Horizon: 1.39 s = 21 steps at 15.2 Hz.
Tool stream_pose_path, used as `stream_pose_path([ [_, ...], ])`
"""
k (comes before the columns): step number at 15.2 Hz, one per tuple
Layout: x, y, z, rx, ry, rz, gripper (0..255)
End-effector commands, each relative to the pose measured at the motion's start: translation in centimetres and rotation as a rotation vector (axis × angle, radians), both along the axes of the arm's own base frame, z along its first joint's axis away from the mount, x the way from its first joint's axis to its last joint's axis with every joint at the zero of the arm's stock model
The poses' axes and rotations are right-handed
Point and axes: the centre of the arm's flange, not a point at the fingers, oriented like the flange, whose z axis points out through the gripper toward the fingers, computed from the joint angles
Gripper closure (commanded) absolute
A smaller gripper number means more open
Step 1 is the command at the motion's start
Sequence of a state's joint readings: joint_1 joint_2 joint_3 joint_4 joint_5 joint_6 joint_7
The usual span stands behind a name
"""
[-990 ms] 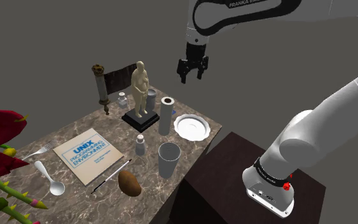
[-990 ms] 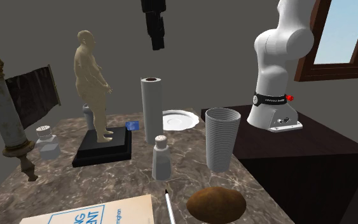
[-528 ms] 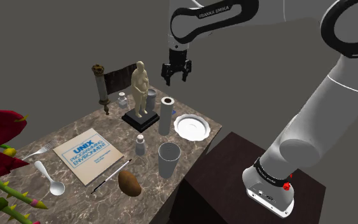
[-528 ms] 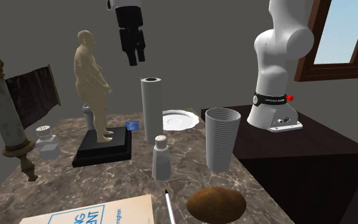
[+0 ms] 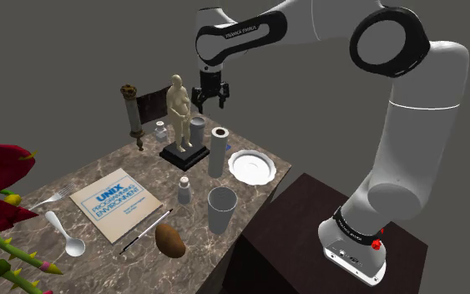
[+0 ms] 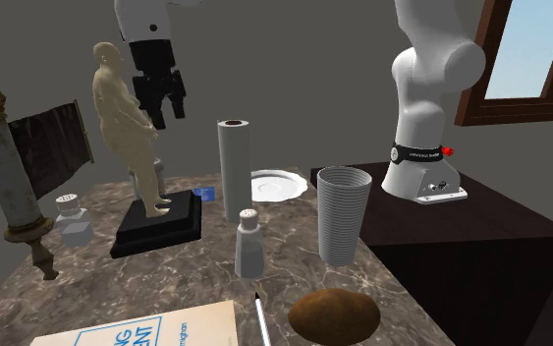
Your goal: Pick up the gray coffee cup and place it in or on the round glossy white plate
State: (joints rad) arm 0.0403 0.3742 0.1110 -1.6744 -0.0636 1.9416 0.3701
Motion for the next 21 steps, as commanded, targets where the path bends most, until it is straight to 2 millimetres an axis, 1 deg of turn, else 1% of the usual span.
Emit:
stream_pose_path([
  [1, 2.0, 0.7, -2.3, -0.004, 0.018, 0.001, 0],
  [7, 8.7, 1.9, -6.8, -0.018, 0.029, -0.012, 0],
  [8, 8.9, 2.0, -7.0, -0.018, 0.029, -0.012, 0],
  [14, 8.5, 1.8, -10.1, -0.018, 0.029, -0.012, 0],
  [15, 8.4, 1.8, -10.9, -0.018, 0.029, -0.012, 0],
  [21, 8.4, 1.8, -10.9, -0.018, 0.029, -0.012, 0],
])
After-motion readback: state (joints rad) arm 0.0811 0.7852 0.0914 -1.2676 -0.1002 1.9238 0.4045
